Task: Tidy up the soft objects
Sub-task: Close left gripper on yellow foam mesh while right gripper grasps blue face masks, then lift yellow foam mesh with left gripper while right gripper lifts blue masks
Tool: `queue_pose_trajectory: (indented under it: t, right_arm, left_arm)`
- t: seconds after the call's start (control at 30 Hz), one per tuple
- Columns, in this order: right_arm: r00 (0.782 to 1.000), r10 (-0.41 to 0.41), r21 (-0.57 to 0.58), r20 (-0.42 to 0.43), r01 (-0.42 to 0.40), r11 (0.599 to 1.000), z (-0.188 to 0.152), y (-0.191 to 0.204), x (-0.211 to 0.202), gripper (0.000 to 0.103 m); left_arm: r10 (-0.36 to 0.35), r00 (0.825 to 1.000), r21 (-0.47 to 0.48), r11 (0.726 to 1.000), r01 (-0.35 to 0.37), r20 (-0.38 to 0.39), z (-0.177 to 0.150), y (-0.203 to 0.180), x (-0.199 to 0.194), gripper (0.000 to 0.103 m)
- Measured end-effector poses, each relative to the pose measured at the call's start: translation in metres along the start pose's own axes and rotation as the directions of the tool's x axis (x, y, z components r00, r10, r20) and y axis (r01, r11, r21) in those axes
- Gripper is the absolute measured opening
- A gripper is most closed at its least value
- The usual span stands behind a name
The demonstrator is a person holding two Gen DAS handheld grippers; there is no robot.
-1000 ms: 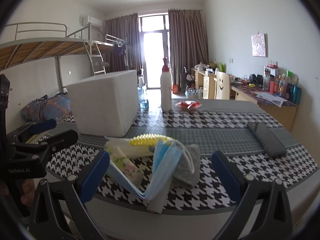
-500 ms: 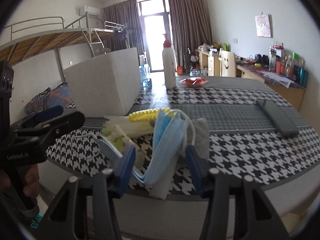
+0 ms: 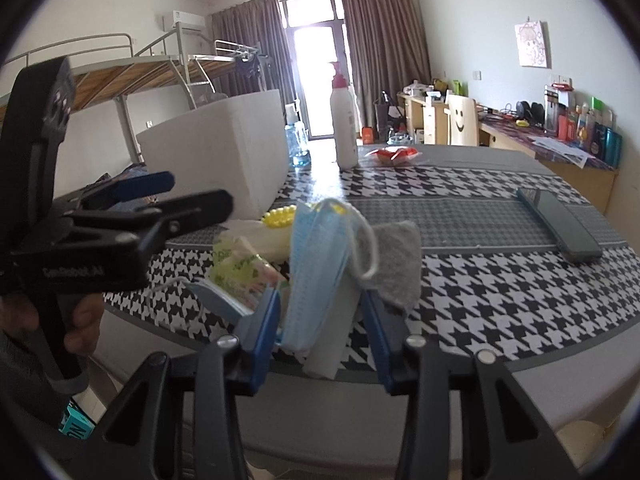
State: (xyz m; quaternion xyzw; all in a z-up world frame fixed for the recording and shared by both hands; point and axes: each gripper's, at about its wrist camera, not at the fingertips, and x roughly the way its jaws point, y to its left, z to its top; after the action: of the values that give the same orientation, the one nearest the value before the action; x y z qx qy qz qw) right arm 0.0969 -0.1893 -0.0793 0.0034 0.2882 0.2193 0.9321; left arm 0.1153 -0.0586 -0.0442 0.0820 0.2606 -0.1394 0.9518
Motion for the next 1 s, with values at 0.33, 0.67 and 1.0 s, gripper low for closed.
queue_pose_trajectory:
  t: [0.33, 0.67, 1.0]
  right_arm:
    - [1.0, 0.003, 0.023, 0.003, -0.003, 1.0, -0.002, -0.009, 0.0, 0.047]
    - [1.0, 0.019, 0.046, -0.001, -0.019, 0.999, -0.005, -0.021, 0.004, 0.047]
    - [1.0, 0.029, 0.057, -0.005, -0.029, 0.998, -0.007, -0.026, 0.007, 0.047]
  left_arm:
    - [-0.037, 0.997, 0.142, 0.989, 0.046, -0.067, 0.003, -0.019, 0.031, 0.087]
    - [-0.053, 0.993, 0.185, 0.98, 0.071, -0.105, 0.0, -0.027, 0.046, 0.058]
    - [-0.068, 0.991, 0.205, 0.975, 0.091, -0.112, 0.003, -0.037, 0.049, 0.027]
